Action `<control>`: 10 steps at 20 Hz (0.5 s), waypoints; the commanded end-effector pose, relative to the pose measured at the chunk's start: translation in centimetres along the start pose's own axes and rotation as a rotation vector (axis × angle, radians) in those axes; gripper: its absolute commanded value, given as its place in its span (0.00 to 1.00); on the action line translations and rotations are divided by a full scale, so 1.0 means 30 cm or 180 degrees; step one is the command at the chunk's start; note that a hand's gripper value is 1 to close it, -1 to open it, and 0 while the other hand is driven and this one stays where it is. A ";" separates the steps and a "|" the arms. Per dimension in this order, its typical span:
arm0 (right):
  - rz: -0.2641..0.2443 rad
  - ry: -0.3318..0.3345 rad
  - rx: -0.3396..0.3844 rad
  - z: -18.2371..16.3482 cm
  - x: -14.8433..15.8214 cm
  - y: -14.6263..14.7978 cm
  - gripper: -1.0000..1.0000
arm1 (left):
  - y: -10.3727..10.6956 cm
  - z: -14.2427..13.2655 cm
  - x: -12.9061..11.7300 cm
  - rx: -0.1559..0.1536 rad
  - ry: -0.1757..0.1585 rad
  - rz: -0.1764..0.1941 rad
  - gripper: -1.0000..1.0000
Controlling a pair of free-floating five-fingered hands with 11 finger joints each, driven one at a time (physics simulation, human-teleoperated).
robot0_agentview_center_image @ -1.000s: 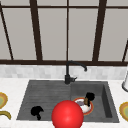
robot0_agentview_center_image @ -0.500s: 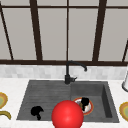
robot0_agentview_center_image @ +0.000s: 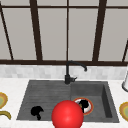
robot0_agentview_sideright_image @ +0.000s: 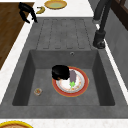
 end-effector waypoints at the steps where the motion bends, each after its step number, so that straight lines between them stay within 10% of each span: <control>1: -0.0079 -0.0129 -0.0092 -0.021 -0.076 0.057 1.00 | 0.000 0.000 0.000 0.0000 0.0000 0.0000 0.50; 5: -0.0230 -0.0208 -0.0068 -0.007 -0.057 0.052 1.00 | 0.000 0.000 0.000 0.0000 0.0000 0.0000 0.50; 6: -0.0245 -0.0265 -0.0002 -0.010 -0.060 0.036 0.00 | 0.000 0.000 0.000 0.0000 0.0000 0.0000 0.50; 10: -0.0295 -0.0282 -0.0054 -0.004 -0.050 -0.034 0.00 | 0.000 0.000 0.000 0.0000 0.0000 0.0000 0.50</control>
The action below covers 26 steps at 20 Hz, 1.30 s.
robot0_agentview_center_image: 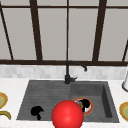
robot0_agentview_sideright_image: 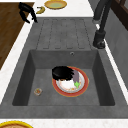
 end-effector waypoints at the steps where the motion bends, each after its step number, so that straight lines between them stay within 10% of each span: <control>1: -0.0013 0.0052 0.0031 -0.001 0.020 -0.066 0.00 | 0.000 0.000 0.000 0.0000 0.0000 0.0000 0.50; 13: 0.0089 -0.0006 -0.0184 0.020 0.022 -0.160 0.00 | 0.000 0.000 0.000 0.0000 0.0000 0.0000 0.50; 26: 0.0116 -0.0179 -0.0297 0.414 -0.020 -0.469 0.00 | 0.000 0.000 0.000 0.0000 0.0000 0.0000 0.50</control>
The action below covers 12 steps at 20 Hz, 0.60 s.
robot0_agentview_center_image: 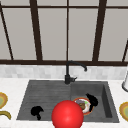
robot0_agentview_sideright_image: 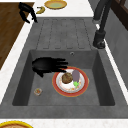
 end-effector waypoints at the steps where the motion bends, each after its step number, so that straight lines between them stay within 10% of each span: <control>1: 0.0015 -0.0022 -0.0074 0.103 -0.007 -0.107 0.00 | 0.000 0.000 0.000 0.0000 0.0000 0.0000 0.50; 12: -0.0064 0.0156 0.0075 0.285 -0.059 -0.366 0.00 | 0.000 0.000 0.000 0.0000 0.0000 0.0000 0.50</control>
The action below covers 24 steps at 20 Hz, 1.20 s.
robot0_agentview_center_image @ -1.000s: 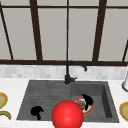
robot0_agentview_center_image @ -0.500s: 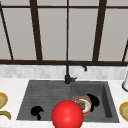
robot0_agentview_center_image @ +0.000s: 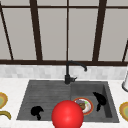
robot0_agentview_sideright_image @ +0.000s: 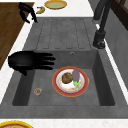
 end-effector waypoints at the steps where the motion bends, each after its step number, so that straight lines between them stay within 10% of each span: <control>1: -0.0057 0.0130 0.0072 0.065 -0.019 -0.084 0.00 | 0.000 0.000 0.000 0.0000 0.0000 0.0000 0.50; 10: -0.0073 0.0297 0.0100 0.232 -0.037 -0.217 0.00 | 0.000 0.000 0.000 0.0000 0.0000 0.0000 0.50; 24: -0.0011 0.0395 -0.0063 0.534 0.020 -0.149 0.00 | 0.000 0.000 0.000 0.0000 0.0000 0.0000 0.50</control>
